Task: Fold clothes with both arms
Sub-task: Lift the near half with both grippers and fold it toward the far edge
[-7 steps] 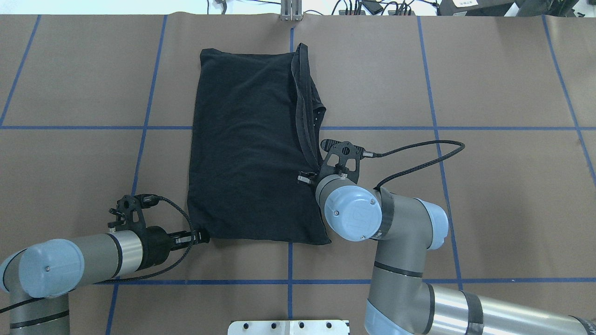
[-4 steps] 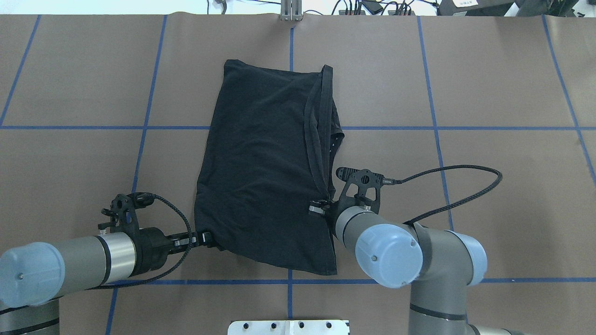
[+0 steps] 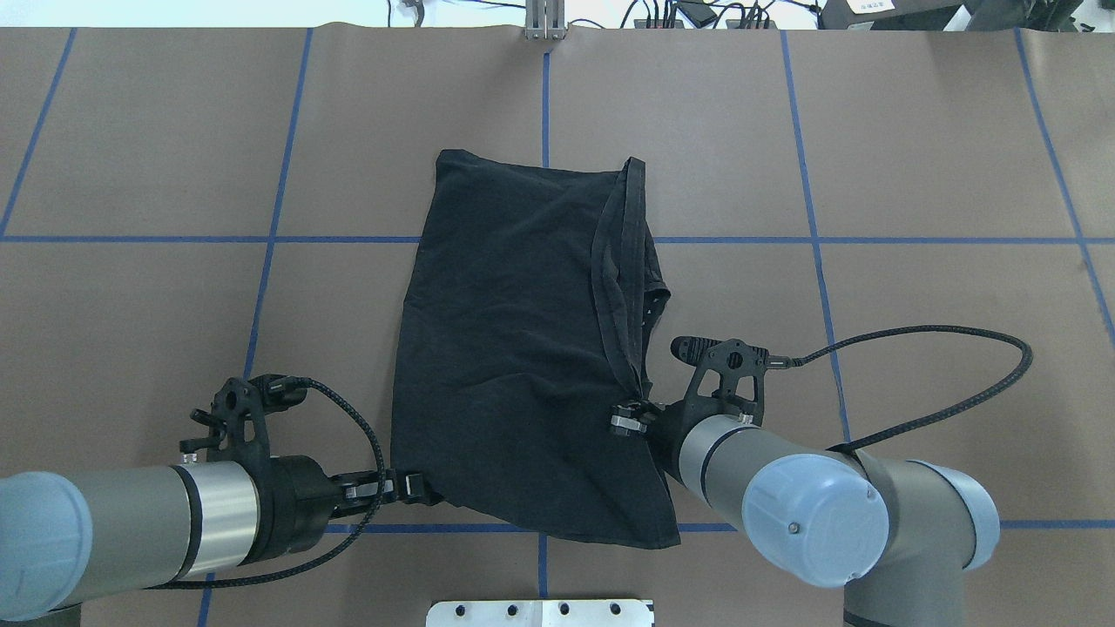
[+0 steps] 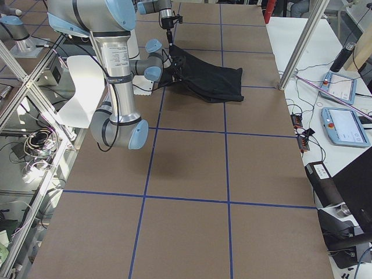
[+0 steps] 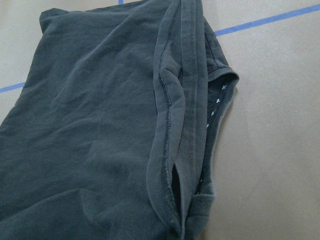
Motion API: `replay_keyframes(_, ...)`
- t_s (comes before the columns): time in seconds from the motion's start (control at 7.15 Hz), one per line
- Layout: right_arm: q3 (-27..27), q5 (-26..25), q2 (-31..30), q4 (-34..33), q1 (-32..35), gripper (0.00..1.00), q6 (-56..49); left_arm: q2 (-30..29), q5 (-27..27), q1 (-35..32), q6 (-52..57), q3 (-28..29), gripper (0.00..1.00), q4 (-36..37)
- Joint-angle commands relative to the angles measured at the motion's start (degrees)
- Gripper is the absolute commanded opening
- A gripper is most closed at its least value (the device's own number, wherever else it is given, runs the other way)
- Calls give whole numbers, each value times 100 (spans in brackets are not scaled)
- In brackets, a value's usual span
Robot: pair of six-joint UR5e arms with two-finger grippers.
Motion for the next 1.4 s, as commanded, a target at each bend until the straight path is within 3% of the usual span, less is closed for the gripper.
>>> replay_keyframes(0.0, -13, 493, 85, -9, 553, 0, -245, -651, -282, -311, 68, -64, 0, 865)
replay_keyframes(0.28, -161, 521, 260, -17, 906, 0, -308, -864, -651, -969, 522, -29, 0, 1254)
replay_keyframes(0.56, -670, 468, 1022, -533, 1073, 0, -308, -1022, -652, -1532, 1033, 242, 0, 1509)
replay_keyframes(1.12, -1137, 468, 1236, -589, 1417, 0, -422, -1892, -924, -2621, 1667, 1269, 0, 1721)
replay_keyframes(1.26, -1373, 468, 1420, -589, 1452, 0, -422, -2233, -925, -2825, 1834, 1759, 0, 1712)
